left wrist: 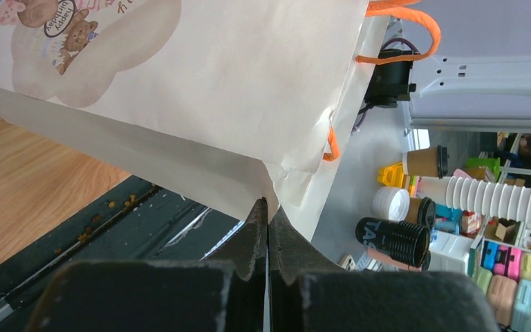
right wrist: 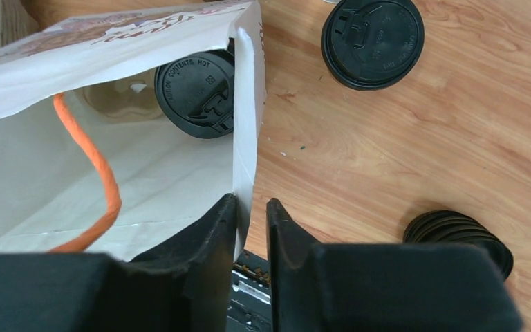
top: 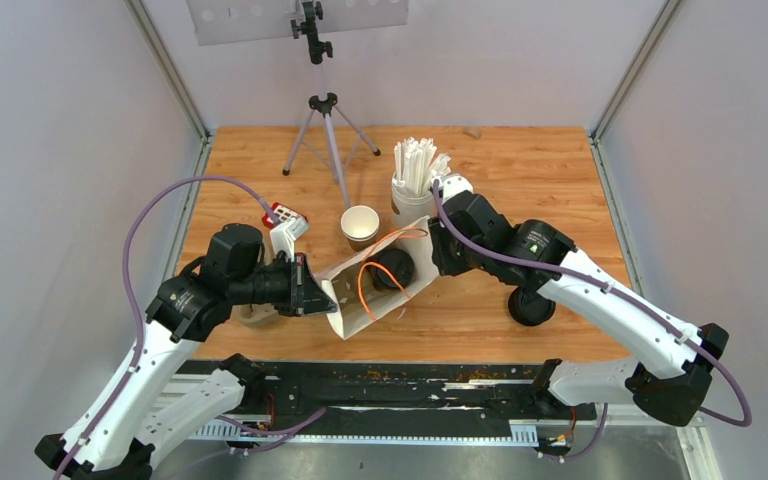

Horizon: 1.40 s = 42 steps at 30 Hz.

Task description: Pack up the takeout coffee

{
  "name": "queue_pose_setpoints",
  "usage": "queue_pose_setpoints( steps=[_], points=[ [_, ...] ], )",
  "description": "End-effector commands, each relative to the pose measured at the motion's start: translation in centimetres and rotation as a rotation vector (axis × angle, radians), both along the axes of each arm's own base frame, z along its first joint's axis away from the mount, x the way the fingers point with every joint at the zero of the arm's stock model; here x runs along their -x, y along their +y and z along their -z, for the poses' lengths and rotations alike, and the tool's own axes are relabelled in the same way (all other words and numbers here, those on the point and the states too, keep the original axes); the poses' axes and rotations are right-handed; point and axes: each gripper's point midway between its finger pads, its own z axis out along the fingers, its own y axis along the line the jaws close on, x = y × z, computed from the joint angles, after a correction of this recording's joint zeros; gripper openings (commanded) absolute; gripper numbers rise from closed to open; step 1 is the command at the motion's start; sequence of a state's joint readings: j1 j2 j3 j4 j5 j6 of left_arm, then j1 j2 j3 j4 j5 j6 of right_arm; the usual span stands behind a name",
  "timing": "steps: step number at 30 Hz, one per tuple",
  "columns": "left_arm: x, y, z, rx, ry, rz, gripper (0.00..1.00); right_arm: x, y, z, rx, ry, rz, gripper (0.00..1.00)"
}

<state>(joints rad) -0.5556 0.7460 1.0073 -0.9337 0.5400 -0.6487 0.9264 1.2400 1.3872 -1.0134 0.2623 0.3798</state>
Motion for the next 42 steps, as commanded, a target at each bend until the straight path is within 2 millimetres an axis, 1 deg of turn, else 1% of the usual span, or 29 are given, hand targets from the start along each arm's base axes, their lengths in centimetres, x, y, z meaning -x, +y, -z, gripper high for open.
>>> queue_pose_setpoints(
  steps=[1, 3, 5, 10, 12, 16, 21, 23, 26, 30, 35, 37, 39, 42],
  points=[
    [-0.4, -0.1, -1.9, 0.031, -0.056, -0.003, 0.0, -0.3, 0.6, -2.0, -0.088, -0.033, 0.011, 0.16],
    [-0.4, 0.1, -2.0, 0.023, -0.062, -0.01, 0.0, -0.1, 0.7, -2.9, -0.109, -0.035, 0.001, 0.07],
    [-0.6, 0.4, -2.2, 0.006, -0.07, -0.025, 0.0, 0.3, 0.7, -3.6, -0.123, -0.026, -0.006, 0.0],
    [-1.0, 1.0, -2.9, -0.036, -0.068, -0.069, 0.0, 2.1, 0.9, -4.9, -0.173, 0.029, -0.046, 0.0],
    [-1.2, 1.3, -3.2, -0.058, -0.066, -0.077, 0.0, 2.5, 0.7, -5.3, -0.184, 0.049, -0.035, 0.0],
    [-1.3, 1.8, -3.7, -0.094, -0.056, -0.099, 0.0, 3.4, 0.2, -4.8, -0.175, 0.11, -0.001, 0.0],
    [-1.3, 2.1, -3.9, -0.127, -0.03, -0.104, 0.0, 4.9, 1.1, -3.9, -0.221, 0.23, 0.017, 0.0],
    [-1.4, 2.5, -3.9, -0.152, -0.031, -0.114, 0.0, 5.3, 1.0, -3.7, -0.229, 0.272, 0.051, 0.0],
    [-1.6, 2.9, -3.2, -0.192, -0.025, -0.118, 0.0, 5.8, 1.0, -3.4, -0.235, 0.311, 0.086, 0.02],
    [-1.8, 2.8, -2.2, -0.213, -0.015, -0.107, 0.0, 5.9, 1.2, -2.4, -0.244, 0.339, 0.117, 0.04],
    [-2.4, 2.9, -2.0, -0.232, -0.035, -0.11, 0.0, 5.6, 1.8, -1.7, -0.258, 0.346, 0.123, 0.07],
    [-2.6, 3.0, -1.8, -0.245, -0.038, -0.108, 0.0, 5.5, 2.0, -1.8, -0.261, 0.343, 0.122, 0.1],
    [-2.8, 3.0, -1.6, -0.256, -0.04, -0.107, 0.02, 5.3, 2.2, -1.9, -0.264, 0.337, 0.116, 0.16],
    [-3.1, 3.1, -1.4, -0.267, -0.045, -0.11, 0.05, 5.0, 2.5, -2.2, -0.267, 0.327, 0.108, 0.21]
  ],
)
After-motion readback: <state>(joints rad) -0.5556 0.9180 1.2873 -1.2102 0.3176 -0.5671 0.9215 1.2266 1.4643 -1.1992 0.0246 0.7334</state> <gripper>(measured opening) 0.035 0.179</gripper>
